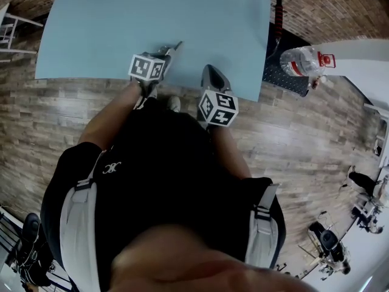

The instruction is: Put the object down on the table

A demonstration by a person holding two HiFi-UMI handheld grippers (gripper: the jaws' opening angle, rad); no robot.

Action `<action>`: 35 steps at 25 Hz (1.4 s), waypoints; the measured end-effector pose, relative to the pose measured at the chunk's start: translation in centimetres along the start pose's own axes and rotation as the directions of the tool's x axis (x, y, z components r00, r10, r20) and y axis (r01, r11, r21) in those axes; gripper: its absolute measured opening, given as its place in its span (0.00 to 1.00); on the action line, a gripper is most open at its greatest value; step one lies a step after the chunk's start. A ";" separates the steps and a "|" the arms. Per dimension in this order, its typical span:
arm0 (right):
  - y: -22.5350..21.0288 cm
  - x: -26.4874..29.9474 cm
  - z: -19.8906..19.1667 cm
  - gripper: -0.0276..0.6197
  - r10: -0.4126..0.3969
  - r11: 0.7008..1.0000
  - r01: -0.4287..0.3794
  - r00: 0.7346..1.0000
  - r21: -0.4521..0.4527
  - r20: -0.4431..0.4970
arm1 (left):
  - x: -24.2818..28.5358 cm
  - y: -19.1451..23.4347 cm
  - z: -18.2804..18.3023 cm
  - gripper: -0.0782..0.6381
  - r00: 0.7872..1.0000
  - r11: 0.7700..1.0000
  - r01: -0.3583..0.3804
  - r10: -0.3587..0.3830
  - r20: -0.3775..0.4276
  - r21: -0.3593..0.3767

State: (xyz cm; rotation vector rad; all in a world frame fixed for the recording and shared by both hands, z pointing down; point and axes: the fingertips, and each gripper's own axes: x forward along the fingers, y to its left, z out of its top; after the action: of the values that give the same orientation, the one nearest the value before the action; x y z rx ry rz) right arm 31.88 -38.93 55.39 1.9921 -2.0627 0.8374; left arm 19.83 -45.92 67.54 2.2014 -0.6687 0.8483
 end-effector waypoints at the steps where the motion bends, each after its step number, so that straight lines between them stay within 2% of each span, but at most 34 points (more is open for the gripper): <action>1: -0.2 0.1 0.2 0.06 -0.007 1.000 0.007 1.000 0.003 0.003 | 0.3 0.1 0.2 0.12 1.000 1.000 0.002 -0.002 -0.006 0.007; 4: -0.4 0.1 0.1 0.06 -0.024 1.000 0.024 1.000 0.016 0.007 | 1.0 0.7 -0.1 0.13 0.999 0.999 -0.010 0.011 -0.034 0.033; 9: -0.6 0.1 0.0 0.06 -0.049 0.999 0.049 0.999 0.022 -0.001 | 1.3 2.4 -0.4 0.20 0.993 0.993 -0.088 0.094 -0.077 0.077; 13: 0.3 0.5 0.5 0.06 -0.051 0.999 0.051 0.999 0.019 0.008 | 1.4 3.4 -0.4 0.24 0.992 0.993 -0.090 0.096 -0.086 0.072; 15: 0.8 0.8 0.5 0.06 -0.047 0.999 0.047 0.999 0.015 0.004 | 1.4 3.8 -0.1 0.25 0.991 0.990 -0.101 0.109 -0.077 0.094; 20: 1.6 1.6 0.3 0.06 -0.041 0.999 0.041 0.999 0.006 -0.007 | 0.9 3.9 1.4 0.31 0.989 0.966 -0.140 0.148 -0.021 0.216; 24: 2.6 2.4 0.3 0.06 -0.013 1.000 0.013 1.000 0.000 -0.015 | 0.0 4.5 1.4 0.34 0.992 0.977 -0.128 0.127 0.013 0.168; 25: 2.8 2.6 0.4 0.06 -0.008 1.000 0.007 1.000 -0.005 -0.017 | -0.6 4.5 1.7 0.33 0.992 0.980 -0.123 0.118 0.039 0.157; 27: 3.2 3.1 0.6 0.06 0.001 1.000 -0.001 1.000 -0.017 -0.015 | -2.5 4.5 3.0 0.26 0.989 0.978 -0.132 0.120 0.083 0.159; 29: 3.7 3.6 1.0 0.06 0.005 1.000 -0.005 1.000 -0.030 -0.008 | -4.2 4.8 4.0 0.13 0.984 0.974 -0.154 0.136 0.118 0.164; 35: 5.3 5.2 2.5 0.06 0.025 0.997 -0.023 0.999 -0.072 0.022 | -8.9 4.3 6.3 0.11 0.969 0.979 -0.151 0.119 0.218 0.137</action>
State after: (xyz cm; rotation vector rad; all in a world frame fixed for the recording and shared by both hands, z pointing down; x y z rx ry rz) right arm 26.91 -44.95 54.27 1.9531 -2.1019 0.7374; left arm 13.55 -51.44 59.35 2.4283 -0.8901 0.7633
